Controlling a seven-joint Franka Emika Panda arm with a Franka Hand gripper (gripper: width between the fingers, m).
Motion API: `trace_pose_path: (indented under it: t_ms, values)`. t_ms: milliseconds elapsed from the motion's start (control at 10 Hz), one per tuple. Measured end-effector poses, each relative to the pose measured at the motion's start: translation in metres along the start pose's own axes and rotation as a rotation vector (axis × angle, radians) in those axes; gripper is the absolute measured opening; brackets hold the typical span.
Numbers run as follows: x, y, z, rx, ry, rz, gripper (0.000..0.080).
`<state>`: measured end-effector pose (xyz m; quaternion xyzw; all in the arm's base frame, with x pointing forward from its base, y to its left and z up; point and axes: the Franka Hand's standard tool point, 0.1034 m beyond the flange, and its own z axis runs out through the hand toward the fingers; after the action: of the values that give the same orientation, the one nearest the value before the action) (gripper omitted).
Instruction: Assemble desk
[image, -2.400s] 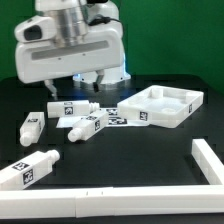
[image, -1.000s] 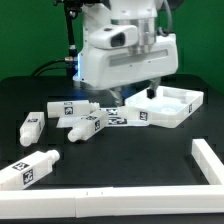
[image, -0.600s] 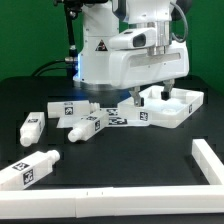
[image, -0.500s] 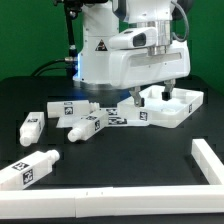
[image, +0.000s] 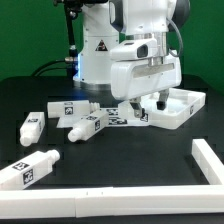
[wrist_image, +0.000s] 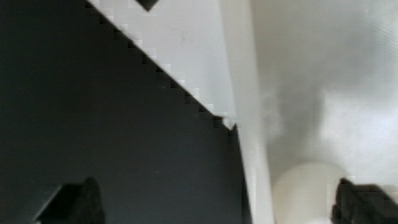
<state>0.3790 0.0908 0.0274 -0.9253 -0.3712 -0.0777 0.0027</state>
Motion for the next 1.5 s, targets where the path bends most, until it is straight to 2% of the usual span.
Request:
trace_pose_path:
  t_ms: [800, 900, 1000, 1100, 1500]
  values:
    - [0.000, 0.000, 0.000, 0.000, 0.000, 0.000, 0.0649]
    - [-0.004, 0.002, 0.002, -0.001, -0.001, -0.008, 0.0649]
    - [-0.013, 0.006, 0.004, 0.041, -0.061, 0.009, 0.0649]
    - [-0.014, 0.010, 0.004, 0.048, -0.072, 0.021, 0.0649]
    - [-0.024, 0.000, 0.018, 0.065, -0.091, 0.031, 0.0649]
